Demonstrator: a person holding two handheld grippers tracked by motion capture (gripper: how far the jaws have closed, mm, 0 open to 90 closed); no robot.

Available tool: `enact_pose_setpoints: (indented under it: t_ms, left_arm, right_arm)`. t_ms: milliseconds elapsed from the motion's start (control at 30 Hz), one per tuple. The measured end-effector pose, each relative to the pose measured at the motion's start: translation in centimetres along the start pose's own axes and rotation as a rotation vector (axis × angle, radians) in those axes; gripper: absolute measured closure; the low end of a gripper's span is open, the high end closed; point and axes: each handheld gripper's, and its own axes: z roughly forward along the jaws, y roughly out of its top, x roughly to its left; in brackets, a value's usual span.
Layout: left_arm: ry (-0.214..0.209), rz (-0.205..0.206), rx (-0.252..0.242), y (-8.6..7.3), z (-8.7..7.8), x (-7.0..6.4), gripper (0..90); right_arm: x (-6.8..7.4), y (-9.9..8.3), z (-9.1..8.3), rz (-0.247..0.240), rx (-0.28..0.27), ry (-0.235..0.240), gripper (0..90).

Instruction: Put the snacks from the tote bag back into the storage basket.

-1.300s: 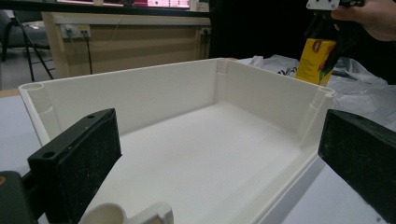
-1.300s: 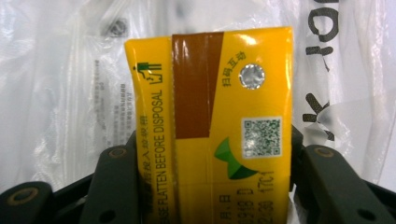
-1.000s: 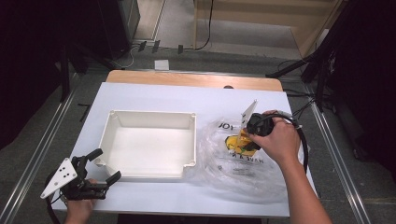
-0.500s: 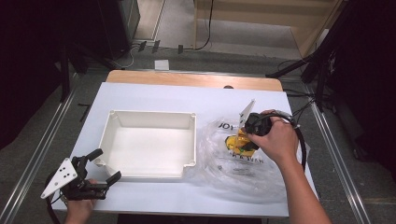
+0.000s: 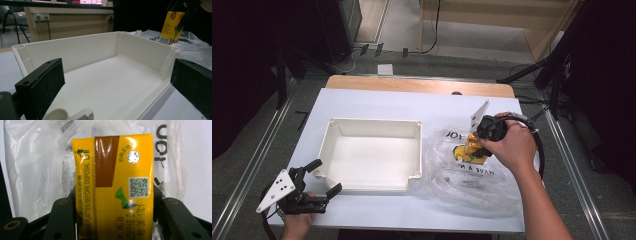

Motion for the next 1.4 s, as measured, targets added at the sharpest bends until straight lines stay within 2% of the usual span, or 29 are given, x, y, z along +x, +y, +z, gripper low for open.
enact_pose_setpoints:
  t_ms: [167,267,333,400,500,567,600,733,900,1333,1400]
  left_arm:
    - [0.003,0.000,-0.002,0.0,0.0,0.0,0.0]
    - [0.002,-0.002,-0.001,0.0,-0.1,0.0,0.0]
    - [0.004,-0.003,-0.005,0.0,-0.1,0.0,0.0]
    - [0.007,-0.007,-0.003,0.0,-0.1,0.0,0.0]
    - [0.006,-0.005,-0.006,0.0,-0.1,0.0,0.0]
    - [0.007,-0.005,-0.005,0.0,-0.1,0.0,0.0]
    - [0.008,-0.005,-0.005,0.0,0.0,0.0,0.0]
    - [0.018,0.001,0.000,0.0,0.1,-0.1,0.0]
    - [0.017,-0.006,-0.007,0.0,-0.1,0.0,0.0]
    - [0.021,-0.005,-0.013,0.0,-0.1,0.0,0.0]
    - [0.025,-0.005,-0.014,0.0,-0.1,0.0,0.0]
  right_arm:
    - [0.0,0.1,0.0,-0.001,-0.011,-0.006,52.0]
    - [0.0,0.5,-0.3,0.006,0.003,-0.006,52.1]
    - [0.0,0.7,-0.4,-0.012,-0.007,-0.006,52.1]
    - [0.1,0.9,-0.6,0.000,-0.013,0.002,52.1]
    - [0.1,1.3,-0.9,-0.018,-0.025,-0.002,52.1]
    - [0.3,1.4,-0.9,0.000,-0.017,0.007,52.1]
    - [0.2,1.6,-0.8,-0.023,-0.030,0.005,52.1]
    - [0.4,2.4,-0.8,-0.015,-0.016,0.022,52.1]
    - [0.2,3.8,-1.1,-0.042,-0.032,0.022,52.1]
    - [0.5,5.3,-1.2,-0.054,-0.047,0.030,52.1]
    - [0.5,6.0,-1.3,-0.072,-0.053,0.036,52.1]
